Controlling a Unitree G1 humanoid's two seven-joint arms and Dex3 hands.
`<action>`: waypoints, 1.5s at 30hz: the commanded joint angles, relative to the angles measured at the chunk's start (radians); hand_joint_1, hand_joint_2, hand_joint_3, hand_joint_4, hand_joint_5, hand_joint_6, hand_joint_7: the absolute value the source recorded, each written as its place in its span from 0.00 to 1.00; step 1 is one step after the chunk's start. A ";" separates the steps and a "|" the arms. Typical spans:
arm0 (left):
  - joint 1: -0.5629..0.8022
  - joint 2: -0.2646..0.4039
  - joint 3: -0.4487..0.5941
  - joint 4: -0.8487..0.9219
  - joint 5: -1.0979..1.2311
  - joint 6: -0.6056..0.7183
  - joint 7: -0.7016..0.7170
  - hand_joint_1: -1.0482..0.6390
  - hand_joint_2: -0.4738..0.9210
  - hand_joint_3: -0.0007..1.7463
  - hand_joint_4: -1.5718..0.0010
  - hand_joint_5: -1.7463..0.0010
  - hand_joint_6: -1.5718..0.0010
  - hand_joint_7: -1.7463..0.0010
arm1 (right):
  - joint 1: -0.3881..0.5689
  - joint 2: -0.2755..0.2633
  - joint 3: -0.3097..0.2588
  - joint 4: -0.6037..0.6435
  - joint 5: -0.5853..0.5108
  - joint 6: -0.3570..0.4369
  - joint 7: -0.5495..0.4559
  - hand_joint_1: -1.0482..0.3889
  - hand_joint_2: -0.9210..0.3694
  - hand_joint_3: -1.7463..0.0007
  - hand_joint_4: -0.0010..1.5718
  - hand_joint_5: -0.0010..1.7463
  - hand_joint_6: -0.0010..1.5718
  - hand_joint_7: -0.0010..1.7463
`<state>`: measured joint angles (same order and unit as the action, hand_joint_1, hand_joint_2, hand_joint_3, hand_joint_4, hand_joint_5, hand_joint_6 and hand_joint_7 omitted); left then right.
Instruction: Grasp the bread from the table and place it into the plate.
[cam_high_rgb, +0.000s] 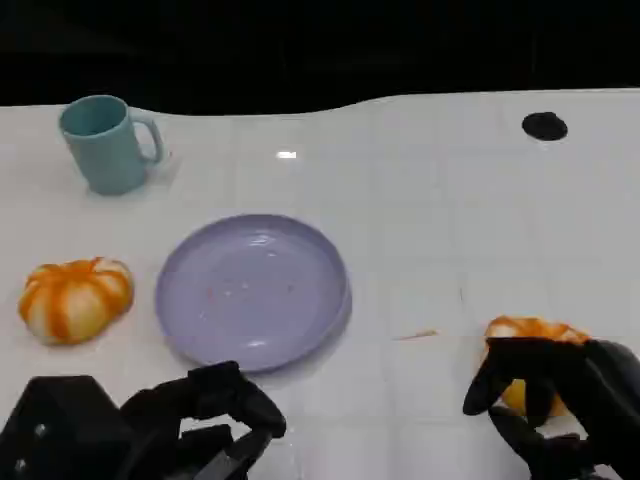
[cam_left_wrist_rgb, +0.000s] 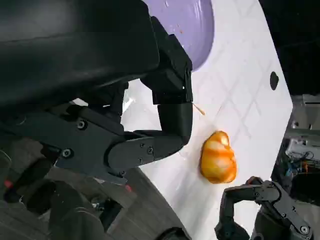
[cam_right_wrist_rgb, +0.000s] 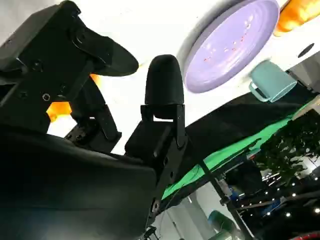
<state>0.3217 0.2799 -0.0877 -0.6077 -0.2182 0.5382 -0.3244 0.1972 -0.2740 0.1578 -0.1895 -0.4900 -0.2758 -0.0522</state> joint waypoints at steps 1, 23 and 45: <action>-0.004 0.009 0.001 -0.006 0.006 -0.006 0.005 0.44 0.99 0.33 0.58 0.00 0.62 0.17 | 0.001 -0.006 -0.010 -0.008 0.005 0.009 0.010 0.68 0.52 0.31 0.61 0.93 0.63 0.59; -0.004 0.005 0.006 -0.003 0.004 -0.002 0.000 0.43 0.99 0.33 0.57 0.00 0.62 0.17 | 0.001 -0.005 -0.009 -0.003 0.006 0.006 0.015 0.68 0.52 0.31 0.61 0.95 0.63 0.60; -0.005 0.009 0.010 0.005 0.007 -0.011 -0.005 0.44 1.00 0.32 0.58 0.00 0.62 0.18 | 0.004 -0.046 -0.045 -0.148 -0.155 0.154 0.065 0.59 0.37 0.59 0.51 0.54 0.59 0.18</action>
<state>0.3200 0.2769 -0.0867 -0.6062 -0.2075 0.5372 -0.3246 0.1984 -0.2959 0.1316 -0.3031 -0.6133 -0.1467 0.0017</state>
